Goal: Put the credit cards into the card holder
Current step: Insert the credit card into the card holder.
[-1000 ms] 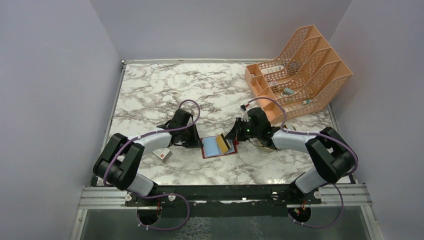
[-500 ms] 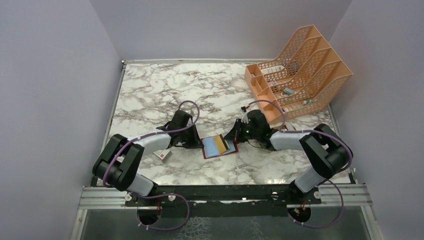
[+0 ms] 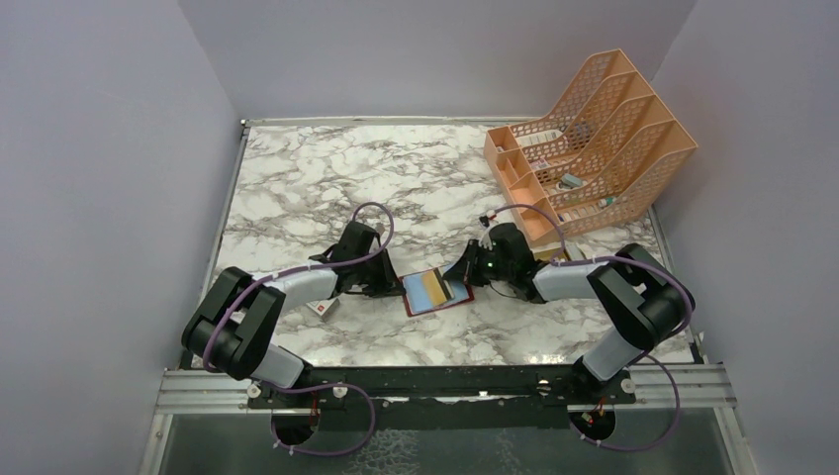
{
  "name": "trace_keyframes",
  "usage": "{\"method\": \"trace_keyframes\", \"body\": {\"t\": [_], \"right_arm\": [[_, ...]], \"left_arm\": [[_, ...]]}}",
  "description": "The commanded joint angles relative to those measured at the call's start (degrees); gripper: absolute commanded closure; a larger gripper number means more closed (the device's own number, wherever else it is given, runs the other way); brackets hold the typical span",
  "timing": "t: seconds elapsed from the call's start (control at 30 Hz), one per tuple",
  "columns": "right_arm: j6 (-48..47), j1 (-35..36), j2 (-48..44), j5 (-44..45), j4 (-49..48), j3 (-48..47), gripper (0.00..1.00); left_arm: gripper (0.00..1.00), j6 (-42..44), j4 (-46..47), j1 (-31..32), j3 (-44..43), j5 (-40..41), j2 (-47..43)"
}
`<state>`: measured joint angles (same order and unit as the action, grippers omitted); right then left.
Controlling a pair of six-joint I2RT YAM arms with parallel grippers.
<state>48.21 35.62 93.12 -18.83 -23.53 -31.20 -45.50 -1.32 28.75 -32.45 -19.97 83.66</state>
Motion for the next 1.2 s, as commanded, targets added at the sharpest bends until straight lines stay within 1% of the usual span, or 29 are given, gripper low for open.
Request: {"method": "trace_keyframes", "body": {"t": [0.0, 0.07, 0.1, 0.23, 0.33, 0.4, 0.43, 0.63, 0.9, 1.17], "right_arm": [[0.6, 1.2, 0.5, 1.2, -1.7, 0.2, 0.99], [-0.4, 1.3, 0.4, 0.9, -0.1, -0.6, 0.97], [-1.0, 1.3, 0.0, 1.4, 1.5, -1.1, 0.94], [-3.2, 1.3, -4.1, 6.1, 7.8, -1.6, 0.76], [-4.3, 1.4, -6.6, 6.5, 9.7, -1.6, 0.6], [-4.9, 1.5, -7.4, 6.2, 10.5, -1.5, 0.53], [-5.1, 1.6, -7.6, 6.2, 10.9, -1.5, 0.51], [-5.8, 3.0, -6.9, 5.2, 11.5, -2.1, 0.47], [-5.4, 5.9, -3.0, 4.4, 11.3, -4.6, 0.46], [-4.1, 7.0, -2.5, 2.3, 9.1, -5.2, 0.46]], "left_arm": [[0.85, -0.1, -1.9, 0.7, 2.0, -0.1, 0.7], [0.85, -0.1, -2.0, 0.8, 1.8, -0.2, 0.5], [0.85, -0.1, -2.0, 0.8, 1.8, -0.2, 0.4], [0.85, 0.0, -2.0, 0.8, 1.7, -0.1, -0.1], [0.85, 0.0, -2.0, 0.8, 1.7, -0.1, -0.2], [0.85, -0.1, -2.0, 0.9, 1.7, 0.0, -0.1], [0.85, -0.2, -2.0, 0.9, 1.7, 0.0, -0.1], [0.85, -0.4, -2.0, 0.9, 1.5, 0.1, -0.1], [0.85, -0.6, -2.0, 1.0, 1.1, -0.1, -0.2], [0.85, -0.6, -2.0, 1.1, 1.0, -0.3, -0.3]]}}
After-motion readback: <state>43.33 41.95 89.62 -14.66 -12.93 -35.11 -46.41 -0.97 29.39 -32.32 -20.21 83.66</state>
